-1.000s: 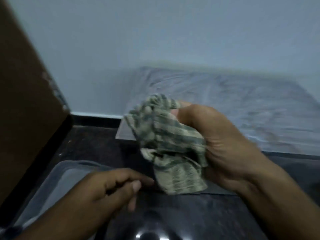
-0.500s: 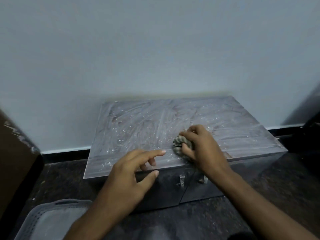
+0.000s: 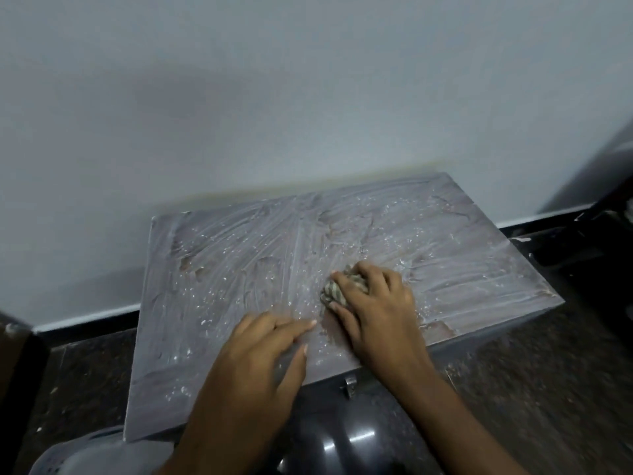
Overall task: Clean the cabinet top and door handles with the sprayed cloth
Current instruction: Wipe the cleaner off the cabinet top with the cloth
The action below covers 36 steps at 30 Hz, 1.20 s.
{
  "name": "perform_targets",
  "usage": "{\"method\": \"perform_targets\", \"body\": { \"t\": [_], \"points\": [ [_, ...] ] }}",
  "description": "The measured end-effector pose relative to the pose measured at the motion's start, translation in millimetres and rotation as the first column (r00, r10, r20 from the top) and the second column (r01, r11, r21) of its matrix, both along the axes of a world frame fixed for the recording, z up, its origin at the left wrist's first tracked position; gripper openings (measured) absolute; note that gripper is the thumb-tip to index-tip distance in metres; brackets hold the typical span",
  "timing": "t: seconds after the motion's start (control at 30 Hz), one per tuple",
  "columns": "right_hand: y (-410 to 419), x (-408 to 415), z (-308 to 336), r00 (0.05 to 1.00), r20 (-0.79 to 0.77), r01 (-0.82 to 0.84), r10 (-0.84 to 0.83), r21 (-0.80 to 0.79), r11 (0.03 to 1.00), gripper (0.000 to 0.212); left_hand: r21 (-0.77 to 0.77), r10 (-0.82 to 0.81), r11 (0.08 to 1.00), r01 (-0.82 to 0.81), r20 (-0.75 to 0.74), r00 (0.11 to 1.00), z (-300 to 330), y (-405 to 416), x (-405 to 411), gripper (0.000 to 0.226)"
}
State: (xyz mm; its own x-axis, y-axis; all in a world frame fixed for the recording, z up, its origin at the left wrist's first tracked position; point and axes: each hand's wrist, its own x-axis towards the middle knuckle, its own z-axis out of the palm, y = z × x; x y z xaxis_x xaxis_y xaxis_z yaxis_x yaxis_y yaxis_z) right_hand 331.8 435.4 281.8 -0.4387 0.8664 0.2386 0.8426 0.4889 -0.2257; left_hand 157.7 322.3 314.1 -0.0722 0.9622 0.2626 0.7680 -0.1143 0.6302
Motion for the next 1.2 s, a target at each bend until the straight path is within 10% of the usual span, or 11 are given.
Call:
{"method": "perform_targets", "body": {
  "t": [0.37,0.67,1.2],
  "points": [
    [-23,-15,-5,0.994,-0.037,-0.1,0.099,-0.021,0.995,0.047,-0.125,0.036,0.989,-0.076,-0.298,0.954,4,36,3,0.044],
    [-27,23,-2,0.943,-0.022,-0.334,0.333,-0.033,0.942,0.05,0.017,0.151,0.988,-0.151,-0.257,0.954,-21,2,20,0.037],
    [-1,24,-3,0.978,-0.117,-0.177,0.173,-0.021,0.984,0.043,0.092,0.317,0.948,-0.305,-0.19,0.929,-21,-32,26,0.029]
  ]
}}
